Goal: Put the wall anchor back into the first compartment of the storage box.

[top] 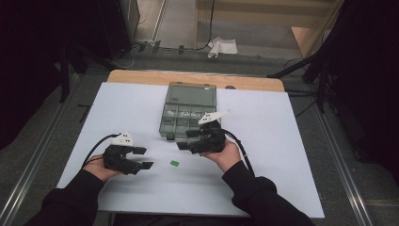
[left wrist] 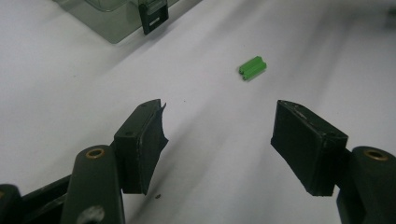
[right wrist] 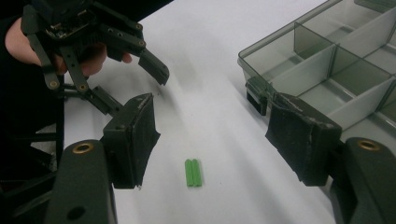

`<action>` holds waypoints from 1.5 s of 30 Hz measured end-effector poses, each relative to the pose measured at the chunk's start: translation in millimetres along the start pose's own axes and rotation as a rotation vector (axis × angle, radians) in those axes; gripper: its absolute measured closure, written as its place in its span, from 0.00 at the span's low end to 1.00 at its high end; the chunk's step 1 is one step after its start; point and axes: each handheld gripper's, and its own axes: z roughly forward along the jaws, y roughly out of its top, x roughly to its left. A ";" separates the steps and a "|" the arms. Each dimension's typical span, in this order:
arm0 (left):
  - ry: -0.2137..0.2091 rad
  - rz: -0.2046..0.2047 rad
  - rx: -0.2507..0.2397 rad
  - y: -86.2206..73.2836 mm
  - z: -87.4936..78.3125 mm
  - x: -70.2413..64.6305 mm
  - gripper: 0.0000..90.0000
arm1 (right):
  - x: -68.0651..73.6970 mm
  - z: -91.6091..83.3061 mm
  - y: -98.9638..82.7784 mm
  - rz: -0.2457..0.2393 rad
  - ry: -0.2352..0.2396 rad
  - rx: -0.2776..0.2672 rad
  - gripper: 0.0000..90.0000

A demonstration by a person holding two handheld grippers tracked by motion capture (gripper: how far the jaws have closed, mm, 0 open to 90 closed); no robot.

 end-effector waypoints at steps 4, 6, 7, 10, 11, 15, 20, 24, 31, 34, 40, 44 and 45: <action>-0.001 -0.003 -0.005 0.5 0.0 0.2 0.37 | 2.1 0.5 -5.4 -0.013 0.007 0.005 0.39; -0.002 -0.001 -0.006 0.7 0.0 0.5 0.37 | 3.7 1.6 -7.9 -0.021 0.008 0.014 0.39; -0.002 0.000 -0.006 0.7 0.0 0.5 0.37 | 4.8 2.5 -9.2 -0.024 0.007 0.017 0.39; -0.005 0.000 -0.009 0.8 0.2 0.4 0.37 | 6.2 4.6 -12.1 -0.029 0.007 0.025 0.39; -0.004 0.000 -0.009 0.8 0.2 0.4 0.37 | 6.6 5.5 -12.9 -0.028 0.009 0.025 0.39; 0.001 0.003 0.008 1.4 -0.6 0.3 0.37 | 9.2 8.7 -15.3 -0.034 0.015 0.029 0.40; 0.003 0.006 0.017 1.7 -1.3 0.3 0.37 | 12.8 15.8 -19.3 -0.036 0.008 0.046 0.40; -0.002 0.004 -0.005 0.8 0.0 -0.2 0.37 | 13.2 20.5 -20.8 -0.038 -0.002 0.056 0.41; -0.003 0.011 -0.003 0.7 0.6 -0.1 0.37 | 10.8 24.0 -22.5 -0.026 -0.027 0.067 0.41; -0.003 0.010 -0.003 0.8 0.8 -0.2 0.37 | 9.9 26.5 -23.6 -0.023 -0.029 0.070 0.42; -0.006 0.010 -0.001 0.7 1.4 -0.8 0.37 | 11.6 33.0 -25.8 -0.029 -0.034 0.097 0.43; -0.007 0.010 0.001 0.6 1.4 -0.8 0.37 | 11.7 37.7 -27.4 -0.032 -0.037 0.113 0.44; -0.007 0.011 0.002 0.6 1.5 -0.8 0.37 | 11.1 39.0 -27.8 -0.036 -0.038 0.116 0.44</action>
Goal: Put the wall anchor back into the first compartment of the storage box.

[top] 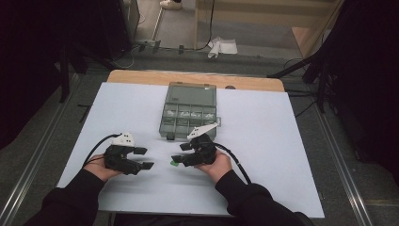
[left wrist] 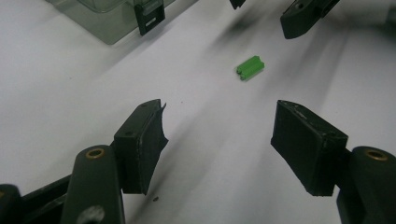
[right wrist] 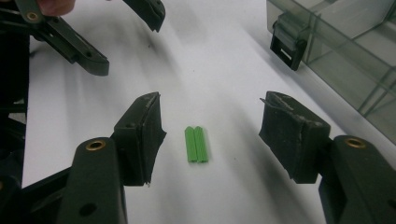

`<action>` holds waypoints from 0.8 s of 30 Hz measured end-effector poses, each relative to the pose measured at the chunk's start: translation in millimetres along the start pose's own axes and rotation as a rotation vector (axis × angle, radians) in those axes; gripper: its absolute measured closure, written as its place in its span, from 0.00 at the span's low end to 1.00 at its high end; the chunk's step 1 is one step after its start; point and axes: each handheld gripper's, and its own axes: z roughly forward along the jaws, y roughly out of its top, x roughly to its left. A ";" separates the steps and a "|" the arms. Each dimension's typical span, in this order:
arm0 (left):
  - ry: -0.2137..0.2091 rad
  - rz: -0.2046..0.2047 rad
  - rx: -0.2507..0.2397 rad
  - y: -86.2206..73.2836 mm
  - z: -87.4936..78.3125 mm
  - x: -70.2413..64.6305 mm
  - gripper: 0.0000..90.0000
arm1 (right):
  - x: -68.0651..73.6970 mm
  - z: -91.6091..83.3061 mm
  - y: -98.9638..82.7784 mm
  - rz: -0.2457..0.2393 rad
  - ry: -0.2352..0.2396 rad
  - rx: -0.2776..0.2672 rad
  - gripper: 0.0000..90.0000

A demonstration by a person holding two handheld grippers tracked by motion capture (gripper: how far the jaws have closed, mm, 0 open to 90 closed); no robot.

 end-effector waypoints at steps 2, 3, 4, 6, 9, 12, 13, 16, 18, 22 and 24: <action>0.000 0.003 0.007 0.2 0.0 0.0 0.37 | -0.3 2.8 -0.6 0.000 -0.002 0.005 0.44; 0.000 0.004 0.009 0.2 -0.1 0.0 0.37 | -0.3 4.1 -0.9 0.003 -0.001 0.008 0.45; 0.000 0.004 0.005 0.1 0.1 -0.2 0.37 | -0.4 5.5 -1.2 0.001 0.000 0.013 0.45; 0.000 0.003 0.005 0.1 0.0 -0.2 0.37 | 0.1 7.6 -1.5 0.000 -0.007 0.022 0.46; 0.001 0.003 0.010 0.2 0.0 0.0 0.37 | 0.3 9.8 -1.7 -0.003 -0.017 0.024 0.48; 0.000 0.004 0.010 0.2 0.2 -0.2 0.37 | 0.3 12.0 -2.4 -0.003 -0.024 0.031 0.51; 0.000 0.004 0.010 0.2 0.2 -0.3 0.37 | 0.6 12.9 -2.6 -0.003 -0.027 0.036 0.53; 0.001 0.005 0.012 0.1 0.1 -0.1 0.37 | 2.0 15.2 -3.0 -0.009 -0.041 0.043 0.58; 0.000 0.006 0.012 0.1 0.1 -0.1 0.37 | 3.3 16.6 -2.8 -0.013 -0.042 0.044 0.61; -0.002 0.005 0.013 0.1 0.2 -0.2 0.37 | 5.8 18.3 -2.7 -0.021 -0.064 0.057 0.69; -0.003 0.005 0.011 0.0 0.2 -0.3 0.37 | 6.9 18.6 -2.6 -0.021 -0.074 0.058 0.75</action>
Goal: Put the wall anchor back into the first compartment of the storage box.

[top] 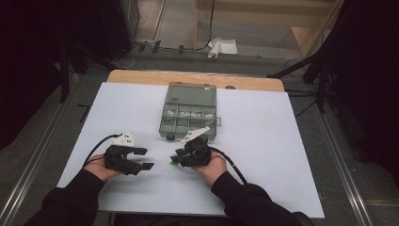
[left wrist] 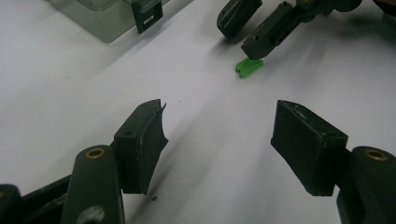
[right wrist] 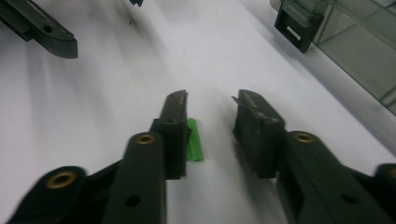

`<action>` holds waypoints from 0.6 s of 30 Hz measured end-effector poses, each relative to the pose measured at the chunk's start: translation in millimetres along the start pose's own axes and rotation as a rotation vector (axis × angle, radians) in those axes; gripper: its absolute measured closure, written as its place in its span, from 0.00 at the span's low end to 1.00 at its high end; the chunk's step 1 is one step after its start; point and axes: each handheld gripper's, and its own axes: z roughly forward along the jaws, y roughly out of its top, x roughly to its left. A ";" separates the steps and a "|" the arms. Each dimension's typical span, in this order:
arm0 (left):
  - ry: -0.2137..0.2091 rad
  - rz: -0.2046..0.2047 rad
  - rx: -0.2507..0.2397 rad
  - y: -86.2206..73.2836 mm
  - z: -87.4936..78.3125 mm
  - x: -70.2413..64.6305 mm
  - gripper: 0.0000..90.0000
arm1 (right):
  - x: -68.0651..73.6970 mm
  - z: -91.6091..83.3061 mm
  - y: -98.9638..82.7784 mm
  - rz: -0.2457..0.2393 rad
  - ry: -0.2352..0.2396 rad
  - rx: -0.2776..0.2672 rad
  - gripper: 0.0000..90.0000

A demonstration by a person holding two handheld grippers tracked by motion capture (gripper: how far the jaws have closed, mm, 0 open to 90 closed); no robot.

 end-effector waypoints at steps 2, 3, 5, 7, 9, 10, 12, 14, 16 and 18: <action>0.000 -0.001 -0.001 0.0 0.0 0.0 0.37 | 1.2 0.2 0.2 0.001 0.003 0.004 0.78; -0.001 0.000 -0.003 -0.1 0.2 0.0 0.37 | 1.7 0.5 0.2 -0.001 0.005 0.005 0.80; -0.001 0.000 -0.003 -0.1 0.2 -0.1 0.37 | 3.1 1.5 0.2 -0.005 0.005 0.011 0.81; -0.001 0.000 -0.003 -0.1 0.2 -0.1 0.37 | 4.8 2.6 0.1 -0.017 0.002 0.021 0.83; -0.001 0.000 -0.003 -0.1 0.2 -0.1 0.37 | 6.2 4.2 -0.1 -0.022 0.001 0.027 0.85; -0.001 0.000 -0.003 -0.1 0.3 0.0 0.37 | 6.7 4.4 -0.3 -0.023 0.004 0.026 0.86; 0.000 -0.001 -0.003 -0.2 0.4 -0.1 0.37 | 7.3 4.8 -0.2 -0.023 0.002 0.028 0.88; -0.002 -0.002 -0.003 -0.2 0.7 -0.3 0.37 | 8.2 5.3 -0.5 -0.029 -0.007 0.029 0.91; -0.001 -0.002 -0.004 -0.2 0.9 -0.6 0.37 | 8.3 6.5 -0.8 -0.023 0.002 0.026 0.92; -0.001 -0.002 -0.002 -0.2 0.8 -0.5 0.37 | 8.3 7.3 -0.6 -0.024 -0.002 0.036 0.93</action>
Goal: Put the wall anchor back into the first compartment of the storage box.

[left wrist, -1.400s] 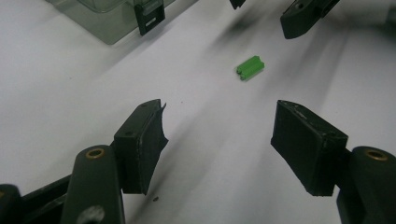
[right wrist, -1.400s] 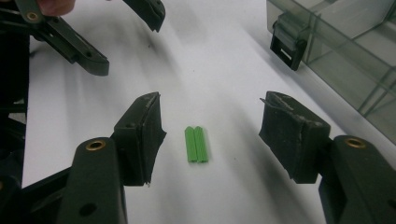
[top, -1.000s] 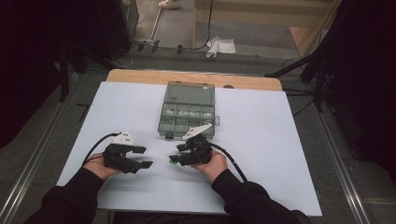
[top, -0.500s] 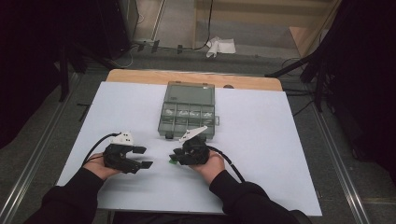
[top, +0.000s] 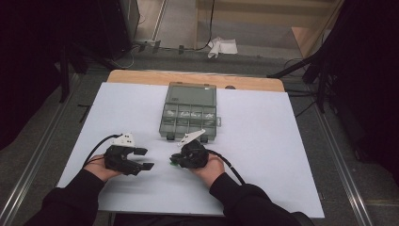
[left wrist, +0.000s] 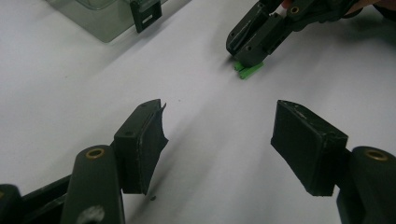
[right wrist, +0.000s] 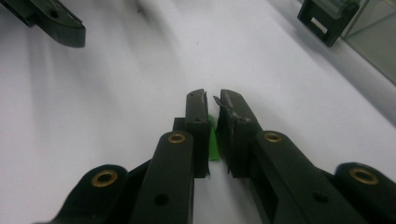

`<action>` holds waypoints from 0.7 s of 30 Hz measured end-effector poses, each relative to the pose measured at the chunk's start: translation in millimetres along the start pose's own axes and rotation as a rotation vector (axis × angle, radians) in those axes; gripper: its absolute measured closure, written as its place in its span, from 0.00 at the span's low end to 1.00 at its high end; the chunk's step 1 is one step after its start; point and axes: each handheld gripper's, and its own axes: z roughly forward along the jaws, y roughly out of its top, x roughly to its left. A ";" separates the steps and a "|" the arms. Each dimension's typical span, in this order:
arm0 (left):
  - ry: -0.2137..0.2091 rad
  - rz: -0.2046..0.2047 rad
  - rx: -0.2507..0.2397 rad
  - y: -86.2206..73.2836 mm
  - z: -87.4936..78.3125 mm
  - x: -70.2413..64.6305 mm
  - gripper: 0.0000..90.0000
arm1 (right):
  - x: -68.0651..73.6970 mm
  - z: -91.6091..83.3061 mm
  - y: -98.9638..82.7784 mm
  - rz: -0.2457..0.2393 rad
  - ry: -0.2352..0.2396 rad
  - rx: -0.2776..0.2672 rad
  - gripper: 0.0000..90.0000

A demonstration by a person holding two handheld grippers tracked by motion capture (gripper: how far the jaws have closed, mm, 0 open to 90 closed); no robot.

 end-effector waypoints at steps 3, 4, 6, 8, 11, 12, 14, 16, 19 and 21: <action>0.001 0.000 0.000 0.0 0.2 -0.2 0.37 | 0.2 0.9 -0.6 -0.003 0.000 0.000 0.94; 0.001 0.001 0.001 0.0 0.2 -0.2 0.37 | -0.4 0.9 -0.6 -0.007 0.000 -0.001 0.94; 0.004 0.002 0.006 0.3 0.0 -0.3 0.37 | -1.3 0.8 -0.4 -0.002 0.004 0.002 0.94; 0.002 0.001 0.007 0.3 -0.2 -0.2 0.37 | -2.5 0.6 0.1 0.004 0.014 0.005 0.95; 0.000 0.000 -0.001 0.1 -0.1 -0.1 0.37 | -4.3 0.7 0.7 0.018 0.025 0.006 0.95; -0.001 0.000 -0.001 0.0 -0.2 -0.1 0.37 | -4.7 0.6 1.0 0.020 0.027 0.009 0.95; 0.000 0.001 -0.002 0.0 -0.2 -0.2 0.37 | -5.3 0.1 1.8 0.027 0.029 0.012 0.95; 0.002 0.000 0.005 0.0 -0.5 -0.3 0.37 | -6.2 -0.1 2.4 0.029 0.022 0.009 0.95; 0.005 0.002 0.008 -1.2 -1.1 -0.4 0.37 | -8.7 -2.5 4.2 0.037 0.023 0.001 0.95; 0.009 0.000 0.007 -2.1 -1.6 -0.7 0.37 | -10.0 -4.5 6.2 0.050 0.026 -0.006 0.95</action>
